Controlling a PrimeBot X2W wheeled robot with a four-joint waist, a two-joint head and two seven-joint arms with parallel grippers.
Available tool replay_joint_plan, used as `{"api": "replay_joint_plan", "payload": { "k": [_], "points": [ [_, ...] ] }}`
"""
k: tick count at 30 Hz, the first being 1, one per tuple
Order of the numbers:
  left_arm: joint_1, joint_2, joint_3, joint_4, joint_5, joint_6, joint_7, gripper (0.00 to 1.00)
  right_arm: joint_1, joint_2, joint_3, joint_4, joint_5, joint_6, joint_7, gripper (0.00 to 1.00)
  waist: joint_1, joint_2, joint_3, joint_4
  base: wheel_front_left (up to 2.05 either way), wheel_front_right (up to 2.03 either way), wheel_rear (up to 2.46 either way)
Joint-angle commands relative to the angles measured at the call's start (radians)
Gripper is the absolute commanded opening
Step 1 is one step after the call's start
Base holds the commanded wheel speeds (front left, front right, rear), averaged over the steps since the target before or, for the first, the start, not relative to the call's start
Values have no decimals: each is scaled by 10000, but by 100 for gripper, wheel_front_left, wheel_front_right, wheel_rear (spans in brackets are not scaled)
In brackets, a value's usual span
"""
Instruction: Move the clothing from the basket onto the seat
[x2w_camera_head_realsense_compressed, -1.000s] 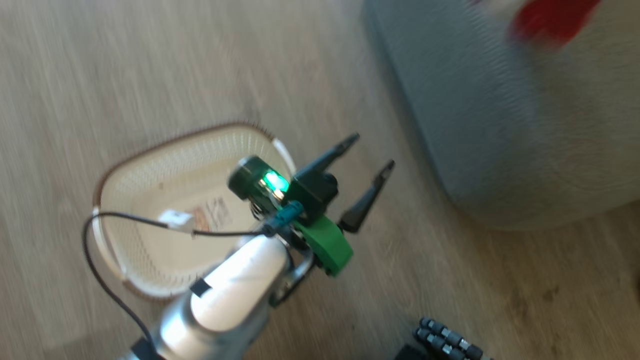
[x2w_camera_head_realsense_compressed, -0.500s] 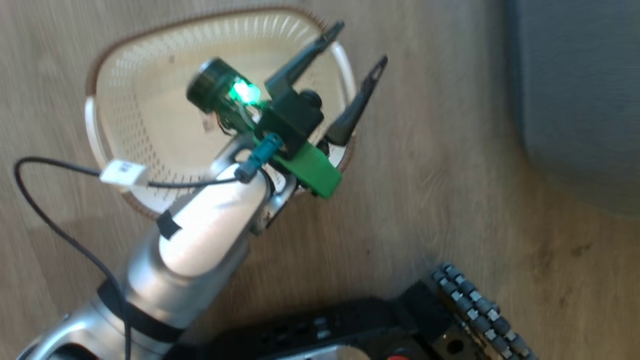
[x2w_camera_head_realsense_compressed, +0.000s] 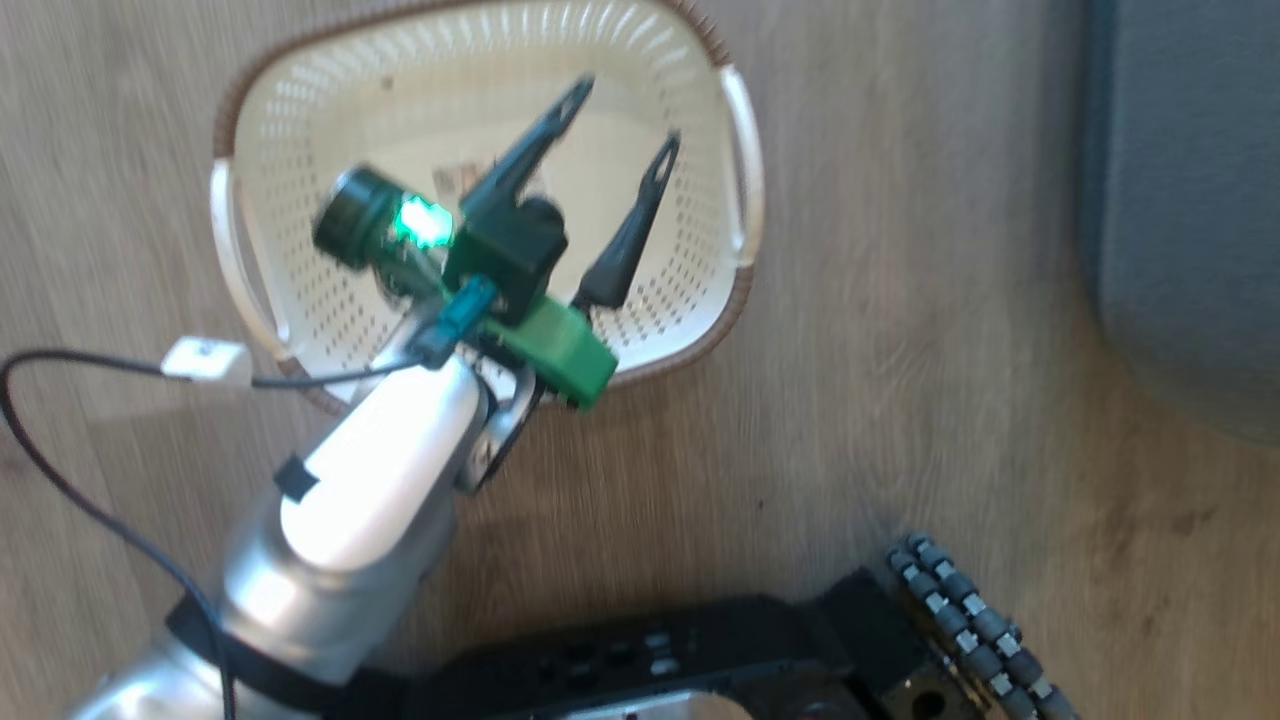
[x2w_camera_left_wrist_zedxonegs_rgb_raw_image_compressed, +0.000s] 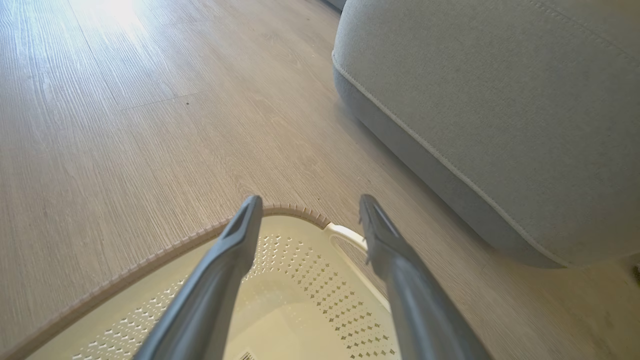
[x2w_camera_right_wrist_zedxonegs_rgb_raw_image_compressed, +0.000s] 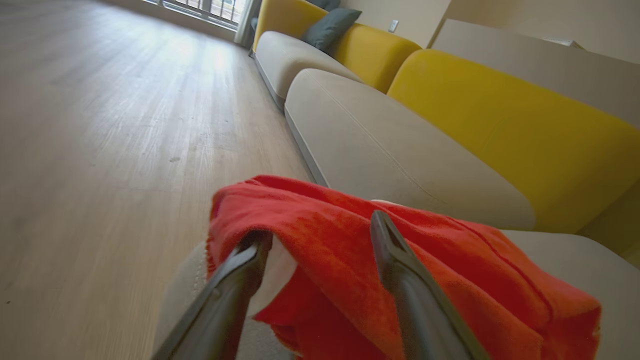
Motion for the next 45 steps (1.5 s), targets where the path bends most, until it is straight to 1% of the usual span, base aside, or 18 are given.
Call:
{"api": "replay_joint_plan", "payload": {
  "k": [1, 4, 6, 10, 13, 15, 17, 19, 22, 27, 31, 36, 38, 45],
  "points": [
    [403, 209, 204, -219, -46, 46, -100, 100, 471, -7, 205, -445, 112, -4, -85, 100, 0, 1, -907, -464, 0, 0, 0],
    [950, 310, 332, -78, -261, 86, -111, 100, 1846, 487, 1439, -1659, 953, -4, -86, 100, 0, 1, -2000, -667, 0, 0, 0],
    [1386, 355, 516, -29, -457, 165, -116, 100, 2903, 690, 2182, -2467, 1556, -4, -87, 100, 0, 1, -2798, -721, 0, 0, 0],
    [2376, 322, 1025, -142, -771, 323, -120, 100, 5025, 930, 3217, -3847, 2592, -4, -87, 100, 0, 1, -4432, -543, 0, 0, 0],
    [3183, 194, 1444, -225, -963, 355, -121, 100, 6695, 1109, 3495, -4695, 2987, -4, -72, 100, 0, 1, -5589, -148, 0, 0, 0],
    [3699, 107, 1755, -281, -1066, 351, -122, 100, 7867, 1340, 3615, -5157, 3055, -4, -50, 100, 0, 1, -6237, 149, 0, 0, 0],
    [4174, 33, 2074, -329, -1147, 343, -122, 100, 8940, 1705, 3701, -5447, 3201, -4, -29, 100, 0, 1, -6768, 422, 0, 0, 0],
    [4615, -44, 2409, -403, -1178, 370, -122, 100, 9874, 2014, 3917, -5601, 3071, -4, -30, 100, 0, 1, -7209, 666, 0, 0, 0],
    [5185, -118, 2709, -385, -1210, 218, -123, 100, 10902, 2529, 4025, -5535, 2808, -4, -58, 100, 0, 1, -7749, 1038, 0, 0, 0],
    [5911, -266, 3411, -211, -1155, 98, -123, 100, 11971, 3347, 4054, -5476, 2122, -4, -84, 100, 0, 1, -8431, 1516, 0, 0, 0],
    [6382, -349, 3980, -43, -862, 76, -123, 100, 12614, 3744, 4107, -5709, 1614, -4, -86, 100, 0, 1, -8772, 1767, 0, 0, 0],
    [6619, -425, 4609, 292, -472, 5, -123, 100, 13015, 3916, 4277, -5835, 1189, -4, -88, 100, 0, 1, -8906, 1872, 0, 0, 0],
    [6642, -455, 4860, 375, -364, -89, -123, 100, 13095, 3941, 4290, -5790, 1119, -4, -88, 100, 0, 1, -8928, 1877, 0, 0, 0],
    [6531, -638, 5525, 532, 9, -403, -124, 100, 13138, 3957, 4373, -5720, 1332, -4, -88, 100, 0, 1, -8904, 1800, 0, 0, 0]
  ]
}}
